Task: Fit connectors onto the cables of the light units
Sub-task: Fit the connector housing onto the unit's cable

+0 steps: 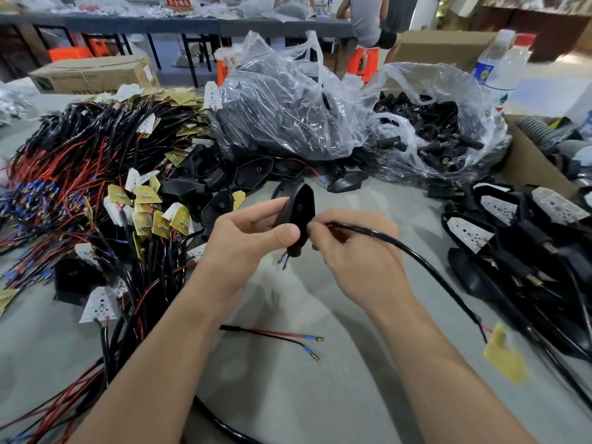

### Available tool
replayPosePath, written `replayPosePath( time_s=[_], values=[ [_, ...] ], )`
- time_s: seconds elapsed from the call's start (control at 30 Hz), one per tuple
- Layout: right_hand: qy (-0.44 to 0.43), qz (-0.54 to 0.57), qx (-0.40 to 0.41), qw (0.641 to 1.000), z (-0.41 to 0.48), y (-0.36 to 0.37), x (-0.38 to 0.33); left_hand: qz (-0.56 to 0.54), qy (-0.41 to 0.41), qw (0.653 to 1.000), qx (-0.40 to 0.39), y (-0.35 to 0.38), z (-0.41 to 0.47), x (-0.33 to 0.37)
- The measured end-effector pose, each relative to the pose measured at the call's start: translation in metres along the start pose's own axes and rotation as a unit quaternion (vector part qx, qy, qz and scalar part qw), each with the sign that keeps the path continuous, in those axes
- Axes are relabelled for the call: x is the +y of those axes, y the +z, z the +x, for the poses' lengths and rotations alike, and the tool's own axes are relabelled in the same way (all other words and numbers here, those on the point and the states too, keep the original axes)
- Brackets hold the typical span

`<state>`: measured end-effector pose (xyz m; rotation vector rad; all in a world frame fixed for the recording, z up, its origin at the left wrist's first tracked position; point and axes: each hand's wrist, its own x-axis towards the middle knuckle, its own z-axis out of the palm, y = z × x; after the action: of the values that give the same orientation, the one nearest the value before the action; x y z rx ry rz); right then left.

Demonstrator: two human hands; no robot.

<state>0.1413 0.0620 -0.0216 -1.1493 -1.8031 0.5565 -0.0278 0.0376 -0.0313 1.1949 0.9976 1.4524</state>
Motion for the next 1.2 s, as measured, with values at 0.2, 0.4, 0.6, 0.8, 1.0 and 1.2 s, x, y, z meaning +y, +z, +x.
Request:
replayPosePath(
  time_s=[0.2, 0.4, 0.6, 0.8, 1.0, 1.2],
  values=[
    [0.026, 0.009, -0.075, 0.997, -0.002, 0.005, -0.002, -0.029, -0.131, 0.991, -0.003, -0.002, 0.002, -0.002],
    [0.036, 0.094, 0.056, 0.993, -0.005, 0.012, -0.005, -0.024, -0.195, 0.979, -0.053, 0.004, 0.001, -0.001],
    [0.145, 0.036, -0.013, 0.989, 0.002, 0.011, 0.010, 0.052, -0.194, 0.973, -0.113, 0.004, -0.002, -0.008],
    [0.308, 0.226, -0.004, 0.924, 0.006, 0.006, 0.013, 0.107, -0.183, 0.977, -0.019, 0.003, 0.000, -0.006],
    [0.365, 0.407, -0.096, 0.832, 0.013, -0.003, 0.016, 0.133, -0.152, 0.977, 0.062, 0.000, 0.002, -0.004],
    [0.344, 0.395, -0.101, 0.846, 0.016, -0.005, 0.026, 0.236, -0.082, 0.959, 0.132, -0.011, 0.003, -0.006]
  ],
)
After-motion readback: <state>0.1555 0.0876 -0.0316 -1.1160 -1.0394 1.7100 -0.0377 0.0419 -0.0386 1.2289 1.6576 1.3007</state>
